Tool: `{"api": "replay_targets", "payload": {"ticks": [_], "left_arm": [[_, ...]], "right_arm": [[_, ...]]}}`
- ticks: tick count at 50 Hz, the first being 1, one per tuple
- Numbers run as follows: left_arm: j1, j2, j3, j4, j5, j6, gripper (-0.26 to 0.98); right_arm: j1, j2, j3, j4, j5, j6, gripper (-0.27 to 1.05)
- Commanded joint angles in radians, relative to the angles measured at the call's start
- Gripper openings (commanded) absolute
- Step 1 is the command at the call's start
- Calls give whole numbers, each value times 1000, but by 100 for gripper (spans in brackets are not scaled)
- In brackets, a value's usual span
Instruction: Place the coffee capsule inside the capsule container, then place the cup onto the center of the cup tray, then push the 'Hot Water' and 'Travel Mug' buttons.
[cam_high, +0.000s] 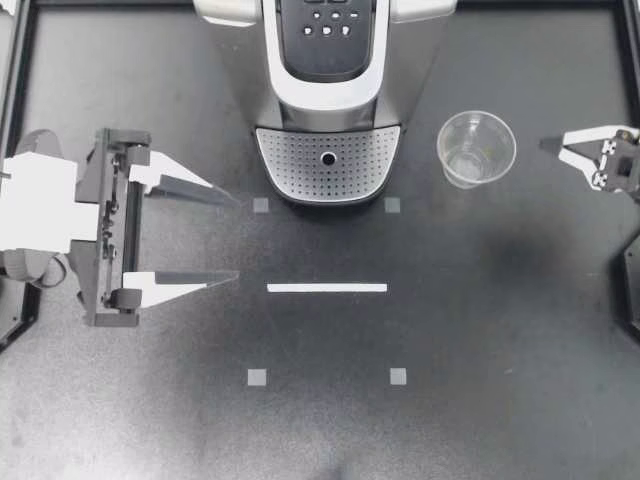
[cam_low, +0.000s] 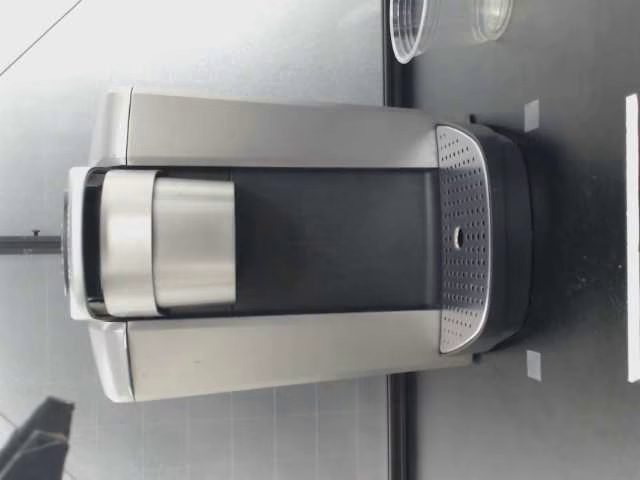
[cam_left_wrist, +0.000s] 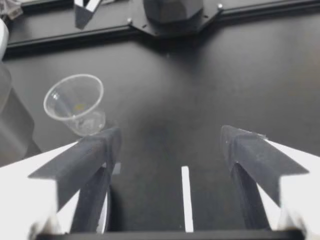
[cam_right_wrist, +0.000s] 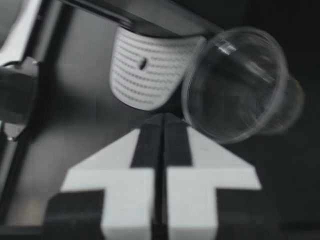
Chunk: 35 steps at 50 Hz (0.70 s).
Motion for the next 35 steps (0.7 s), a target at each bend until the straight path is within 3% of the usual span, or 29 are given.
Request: {"api": "replay_targets", "payload": {"ticks": [1,18,35], "left_arm": [[-2,-5,-9,0,-5,0,74],[0,0,-5,0,-6,0,74],[0,2,12,0,-6,0,74]], "right_arm": [[-12,15,-3,-2,2,2,14],[-12,127,-8,-2,-6,3,53],[-38,259,-40,-2,-49,3,54]]}}
